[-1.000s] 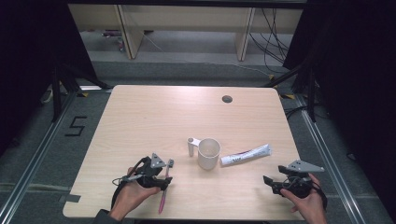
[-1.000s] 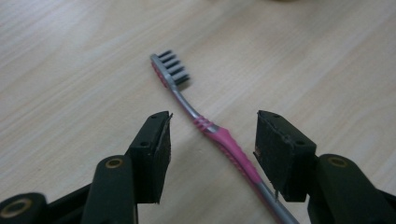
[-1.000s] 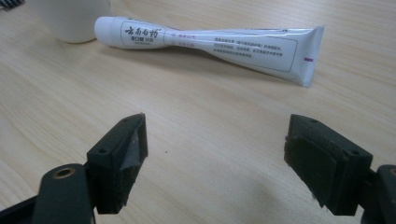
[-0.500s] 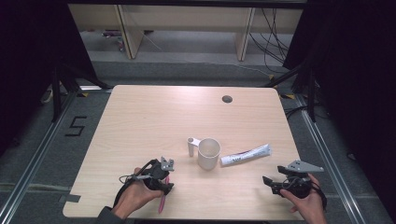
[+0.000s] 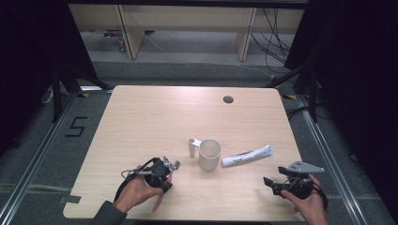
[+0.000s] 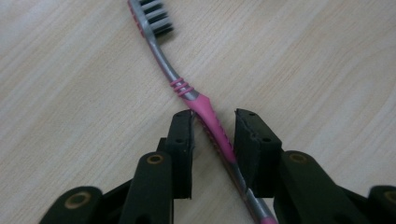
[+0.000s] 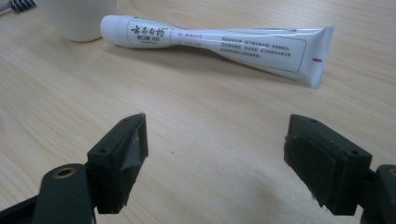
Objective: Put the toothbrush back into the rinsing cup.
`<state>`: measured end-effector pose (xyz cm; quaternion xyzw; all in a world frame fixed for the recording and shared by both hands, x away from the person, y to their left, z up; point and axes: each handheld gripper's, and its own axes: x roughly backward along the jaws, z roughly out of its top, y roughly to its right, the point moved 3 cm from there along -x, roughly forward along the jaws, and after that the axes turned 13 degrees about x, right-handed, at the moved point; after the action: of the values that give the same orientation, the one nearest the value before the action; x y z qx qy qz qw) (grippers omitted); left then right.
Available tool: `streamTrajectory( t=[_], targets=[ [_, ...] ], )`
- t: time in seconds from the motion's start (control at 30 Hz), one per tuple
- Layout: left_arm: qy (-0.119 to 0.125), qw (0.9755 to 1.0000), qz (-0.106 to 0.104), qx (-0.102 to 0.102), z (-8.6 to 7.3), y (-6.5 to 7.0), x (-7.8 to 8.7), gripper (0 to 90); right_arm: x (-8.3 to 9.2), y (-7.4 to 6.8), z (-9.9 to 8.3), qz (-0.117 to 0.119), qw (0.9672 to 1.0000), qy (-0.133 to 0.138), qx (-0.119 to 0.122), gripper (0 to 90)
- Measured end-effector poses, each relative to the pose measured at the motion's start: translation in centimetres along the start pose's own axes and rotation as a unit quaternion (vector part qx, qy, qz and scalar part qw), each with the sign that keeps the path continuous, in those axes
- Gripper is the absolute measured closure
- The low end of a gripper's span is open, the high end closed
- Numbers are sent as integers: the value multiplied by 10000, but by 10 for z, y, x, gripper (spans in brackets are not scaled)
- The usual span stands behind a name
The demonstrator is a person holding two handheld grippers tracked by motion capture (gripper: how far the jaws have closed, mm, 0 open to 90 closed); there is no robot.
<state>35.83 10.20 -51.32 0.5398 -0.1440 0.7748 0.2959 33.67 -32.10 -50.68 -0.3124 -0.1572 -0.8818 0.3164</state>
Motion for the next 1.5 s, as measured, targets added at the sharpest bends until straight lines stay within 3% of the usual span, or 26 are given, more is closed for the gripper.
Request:
streamTrajectory(
  t=[0.1, 0.13, 0.5, 0.77, 0.8, 0.87, 1.3, 1.5],
  targets=[
    [-152, 9999, -10, -24, 3, -1, 0, 732, 1, -1, 0, -24, 10000, -35, -59, 223],
    [-241, 9997, -20, 54, 4, -1, 0, 748, 1, 1, 0, -63, 9999, -9, 89, 223],
    [-783, 9969, 1, 19, 14, -2, -2, 810, 0, 0, 0, -31, 10000, -8, 92, 224],
    [-1048, 9937, 251, -298, 19, 5, -4, 813, 0, 0, 1, -41, 9999, 9, 121, 224],
    [-1161, 9919, 296, -429, 20, 5, -3, 813, 0, 0, 0, -38, 9999, 6, 121, 223],
    [-1111, 9926, 303, -384, 20, 7, -4, 814, 0, 0, 1, -24, 9999, 10, 109, 224],
    [-1418, 9854, 439, -832, 25, 10, -5, 818, 0, 0, 1, -41, 9999, 12, 115, 224],
    [-1385, 9855, 402, -896, 24, 11, -5, 822, 1, 1, 1, -29, 10000, 14, 80, 224]
  ],
)
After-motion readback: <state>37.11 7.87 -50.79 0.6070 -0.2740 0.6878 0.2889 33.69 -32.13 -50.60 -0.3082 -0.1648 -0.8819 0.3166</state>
